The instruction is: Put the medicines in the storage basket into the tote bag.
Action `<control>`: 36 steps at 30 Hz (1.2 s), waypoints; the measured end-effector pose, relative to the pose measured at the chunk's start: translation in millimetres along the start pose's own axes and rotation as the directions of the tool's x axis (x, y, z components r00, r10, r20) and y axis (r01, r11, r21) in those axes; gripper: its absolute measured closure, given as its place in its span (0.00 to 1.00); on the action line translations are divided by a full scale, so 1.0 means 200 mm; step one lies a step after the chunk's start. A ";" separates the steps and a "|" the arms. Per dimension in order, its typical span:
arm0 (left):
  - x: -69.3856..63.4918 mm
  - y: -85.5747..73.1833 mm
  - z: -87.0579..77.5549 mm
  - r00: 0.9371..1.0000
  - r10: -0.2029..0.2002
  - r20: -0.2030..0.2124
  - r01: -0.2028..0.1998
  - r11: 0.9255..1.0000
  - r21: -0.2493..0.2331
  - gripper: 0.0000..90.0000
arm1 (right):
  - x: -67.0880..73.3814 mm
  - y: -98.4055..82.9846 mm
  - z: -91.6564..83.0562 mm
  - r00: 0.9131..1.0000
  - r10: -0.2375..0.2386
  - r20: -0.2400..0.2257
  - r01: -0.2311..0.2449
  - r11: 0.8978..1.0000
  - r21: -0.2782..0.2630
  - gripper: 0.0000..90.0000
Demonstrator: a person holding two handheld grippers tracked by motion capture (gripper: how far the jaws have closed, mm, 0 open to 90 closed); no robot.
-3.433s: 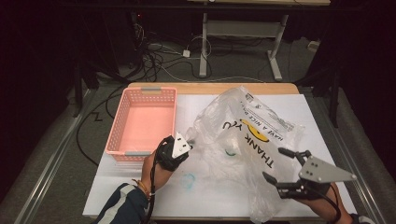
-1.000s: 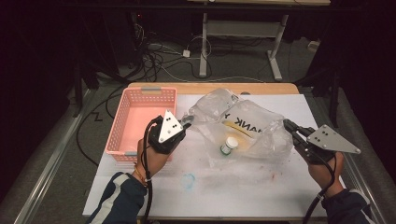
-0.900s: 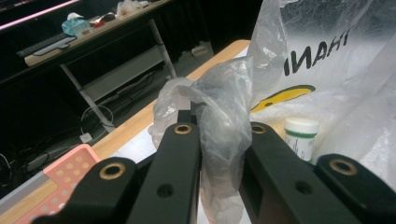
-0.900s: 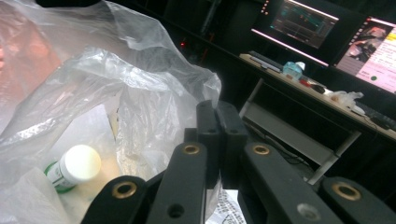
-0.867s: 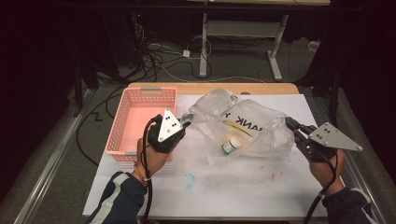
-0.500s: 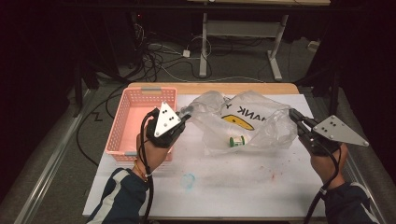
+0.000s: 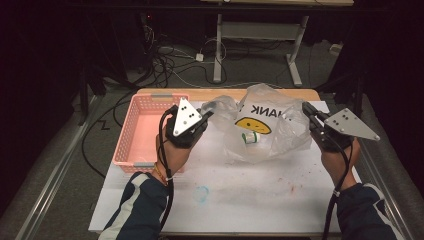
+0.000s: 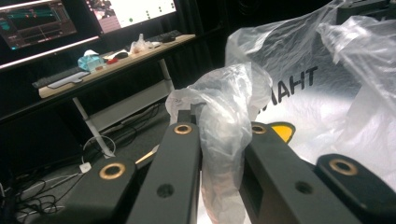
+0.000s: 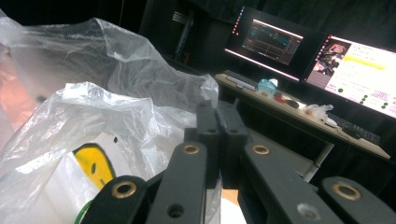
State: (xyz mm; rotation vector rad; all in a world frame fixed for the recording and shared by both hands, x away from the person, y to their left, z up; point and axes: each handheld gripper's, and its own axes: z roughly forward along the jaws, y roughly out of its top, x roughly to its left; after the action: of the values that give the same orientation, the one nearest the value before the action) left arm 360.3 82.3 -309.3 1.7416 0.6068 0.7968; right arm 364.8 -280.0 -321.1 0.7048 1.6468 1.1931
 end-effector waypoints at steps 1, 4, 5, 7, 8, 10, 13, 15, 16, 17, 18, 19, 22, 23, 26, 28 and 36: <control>0.00 0.01 0.01 1.000 -0.006 0.002 0.006 1.000 -0.007 0.96 | 0.00 0.01 0.01 1.000 -0.001 0.001 0.001 1.000 -0.001 1.00; 0.00 0.03 0.01 1.000 -0.007 0.003 0.008 1.000 -0.030 0.96 | -0.02 0.03 0.04 1.000 0.018 0.001 -0.018 1.000 -0.003 1.00; -0.01 0.04 0.00 1.000 -0.005 0.006 0.006 0.999 -0.034 0.96 | -0.02 0.04 0.04 1.000 0.019 0.000 -0.019 1.000 -0.007 1.00; -0.01 0.06 -0.01 1.000 -0.003 0.005 0.004 0.999 -0.049 0.96 | -0.02 0.07 0.03 1.000 0.016 0.001 -0.016 1.000 -0.010 1.00; -0.02 0.07 -0.02 1.000 0.002 0.003 -0.002 0.999 -0.050 0.96 | -0.02 0.08 0.02 1.000 0.017 -0.004 -0.017 1.000 -0.015 1.00; -0.02 0.10 -0.03 1.000 0.007 -0.001 -0.007 0.998 -0.068 0.96 | -0.01 0.12 -0.01 1.000 0.002 -0.013 -0.002 1.000 -0.021 1.00; -0.03 0.13 -0.05 1.000 0.014 -0.001 -0.014 0.997 -0.079 0.96 | 0.00 0.17 -0.05 1.000 -0.005 -0.024 0.003 0.999 -0.048 1.00; -0.03 0.14 -0.07 1.000 0.018 -0.002 -0.018 0.996 -0.090 0.96 | 0.00 0.19 -0.06 1.000 -0.004 -0.027 0.002 0.998 -0.064 1.00; -0.04 0.15 -0.07 1.000 0.022 -0.003 -0.023 0.996 -0.091 0.96 | 0.00 0.21 -0.06 0.999 0.000 -0.035 -0.002 0.998 -0.067 1.00; -0.04 0.15 -0.07 1.000 0.026 -0.007 -0.026 0.996 -0.091 0.96 | 0.00 0.21 -0.07 0.999 0.000 -0.038 -0.003 0.998 -0.070 1.00; -0.04 0.16 -0.07 1.000 0.028 -0.011 -0.029 0.995 -0.092 0.96 | 0.00 0.22 -0.07 0.999 -0.002 -0.036 0.000 0.997 -0.072 1.00; -0.04 0.15 -0.06 0.999 0.029 -0.014 -0.030 0.995 -0.094 0.96 | 0.00 0.22 -0.07 0.999 -0.001 -0.036 -0.001 0.997 -0.071 1.00; -0.04 0.14 -0.03 1.000 0.019 -0.018 -0.021 0.996 -0.092 0.96 | 0.00 0.20 -0.04 1.000 0.004 -0.020 -0.005 0.998 -0.061 1.00; -0.04 0.14 -0.02 1.000 0.020 -0.023 -0.022 0.995 -0.093 0.96 | -0.01 0.19 -0.04 1.000 0.003 -0.015 -0.004 0.998 -0.057 1.00; -0.02 0.13 0.03 0.999 0.022 -0.039 -0.025 0.996 -0.090 0.96 | -0.03 0.17 0.01 1.000 0.010 0.008 -0.010 0.999 -0.044 1.00; -0.01 0.14 0.07 0.998 0.015 -0.054 -0.020 0.996 -0.085 0.96 | -0.05 0.16 0.05 0.999 0.015 0.030 -0.014 0.999 -0.032 1.00; 0.11 0.16 0.26 0.992 -0.014 -0.122 0.008 0.999 -0.051 0.96 | -0.25 0.15 0.30 0.991 0.122 0.046 -0.125 0.989 0.073 1.00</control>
State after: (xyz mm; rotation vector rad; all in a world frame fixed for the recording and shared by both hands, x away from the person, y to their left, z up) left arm 413.8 57.1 -284.8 1.6511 0.6725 0.9086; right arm 436.4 -288.2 -280.0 0.8847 1.6402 1.2003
